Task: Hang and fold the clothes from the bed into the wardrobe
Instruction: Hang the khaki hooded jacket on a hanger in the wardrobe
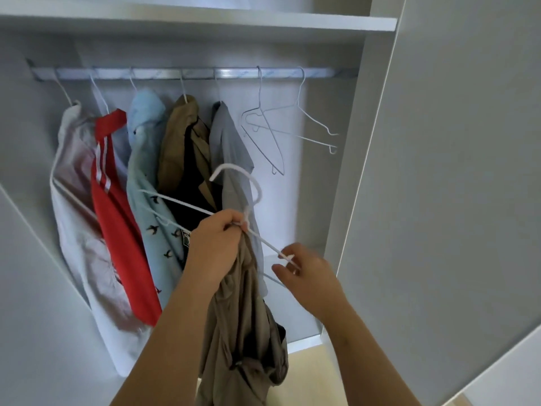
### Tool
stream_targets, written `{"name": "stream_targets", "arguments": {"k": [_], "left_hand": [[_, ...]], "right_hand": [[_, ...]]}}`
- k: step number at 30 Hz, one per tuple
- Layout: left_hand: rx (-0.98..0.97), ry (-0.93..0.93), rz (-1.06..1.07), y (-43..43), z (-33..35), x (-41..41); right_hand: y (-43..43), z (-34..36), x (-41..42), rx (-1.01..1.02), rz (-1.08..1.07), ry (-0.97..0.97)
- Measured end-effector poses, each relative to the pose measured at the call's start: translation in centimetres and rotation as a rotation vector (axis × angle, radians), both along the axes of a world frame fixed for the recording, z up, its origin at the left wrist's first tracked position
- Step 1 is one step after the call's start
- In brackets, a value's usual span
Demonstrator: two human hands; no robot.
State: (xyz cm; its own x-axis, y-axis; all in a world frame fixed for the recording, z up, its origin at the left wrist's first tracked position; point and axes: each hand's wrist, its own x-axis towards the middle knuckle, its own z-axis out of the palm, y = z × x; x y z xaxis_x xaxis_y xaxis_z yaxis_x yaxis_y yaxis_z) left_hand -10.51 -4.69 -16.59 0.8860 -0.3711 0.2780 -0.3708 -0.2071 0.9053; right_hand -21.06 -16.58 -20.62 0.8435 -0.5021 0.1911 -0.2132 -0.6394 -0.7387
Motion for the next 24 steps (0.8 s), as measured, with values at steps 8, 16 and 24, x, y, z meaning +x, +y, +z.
{"name": "stream_targets", "arguments": {"k": [8, 16, 24], "left_hand": [[-0.067, -0.063, -0.019, 1.8, 0.9, 0.9], [0.044, -0.242, 0.233, 2.4, 2.8, 4.1], [-0.099, 0.301, 0.341, 2.1, 3.6, 8.2]], "right_hand": [[1.7, 1.7, 1.5, 0.256, -0.048, -0.301], [1.1, 2.0, 1.8, 0.666, 0.032, -0.624], [-0.7, 1.5, 0.6, 0.795, -0.211, -0.707]]}}
